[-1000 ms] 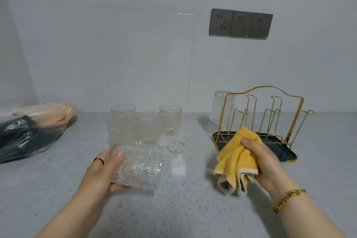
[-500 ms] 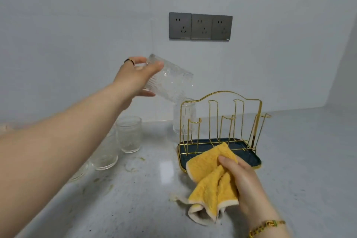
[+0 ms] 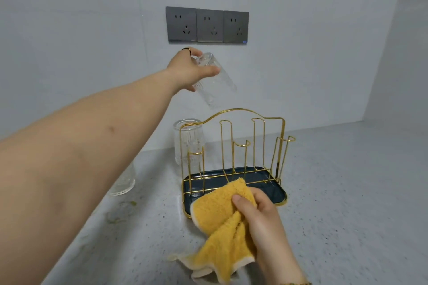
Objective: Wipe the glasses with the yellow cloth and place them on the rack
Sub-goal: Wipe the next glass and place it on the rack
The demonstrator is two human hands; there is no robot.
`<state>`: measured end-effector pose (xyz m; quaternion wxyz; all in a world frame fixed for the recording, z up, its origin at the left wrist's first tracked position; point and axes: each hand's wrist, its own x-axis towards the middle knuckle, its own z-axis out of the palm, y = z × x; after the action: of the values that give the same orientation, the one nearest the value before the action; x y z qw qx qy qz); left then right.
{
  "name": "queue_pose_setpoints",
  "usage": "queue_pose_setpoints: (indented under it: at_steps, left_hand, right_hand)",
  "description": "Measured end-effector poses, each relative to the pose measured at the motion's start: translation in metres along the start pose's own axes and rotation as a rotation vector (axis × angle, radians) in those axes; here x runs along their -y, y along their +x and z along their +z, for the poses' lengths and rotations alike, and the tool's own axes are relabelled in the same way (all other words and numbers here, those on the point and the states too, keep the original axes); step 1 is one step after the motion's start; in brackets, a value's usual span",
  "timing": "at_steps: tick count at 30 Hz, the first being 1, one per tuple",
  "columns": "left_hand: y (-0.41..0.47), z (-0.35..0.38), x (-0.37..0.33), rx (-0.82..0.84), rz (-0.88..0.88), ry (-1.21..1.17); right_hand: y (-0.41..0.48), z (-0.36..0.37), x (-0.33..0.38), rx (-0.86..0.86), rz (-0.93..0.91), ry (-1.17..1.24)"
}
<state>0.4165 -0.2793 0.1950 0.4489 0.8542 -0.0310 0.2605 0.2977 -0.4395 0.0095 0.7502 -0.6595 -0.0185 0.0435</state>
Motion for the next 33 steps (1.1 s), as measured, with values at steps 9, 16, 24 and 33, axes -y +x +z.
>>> queue_pose_setpoints:
  at_steps: [9, 16, 24, 33]
  left_hand:
    - [0.009, 0.036, 0.025, 0.27, 0.003, 0.244]
    - [0.003, 0.057, 0.042, 0.548, -0.006, 0.416]
    - [0.01, 0.068, 0.048, 0.729, -0.008, 0.513]
    - [0.012, 0.06, 0.044, 0.662, 0.008, 0.545]
  right_hand:
    - [0.013, -0.007, -0.011, -0.02, 0.079, 0.019]
    - [0.023, -0.008, -0.017, -0.042, 0.102, 0.028]
    - [0.024, -0.008, -0.018, -0.052, 0.073, 0.002]
    - [0.027, -0.008, -0.021, -0.061, 0.054, 0.027]
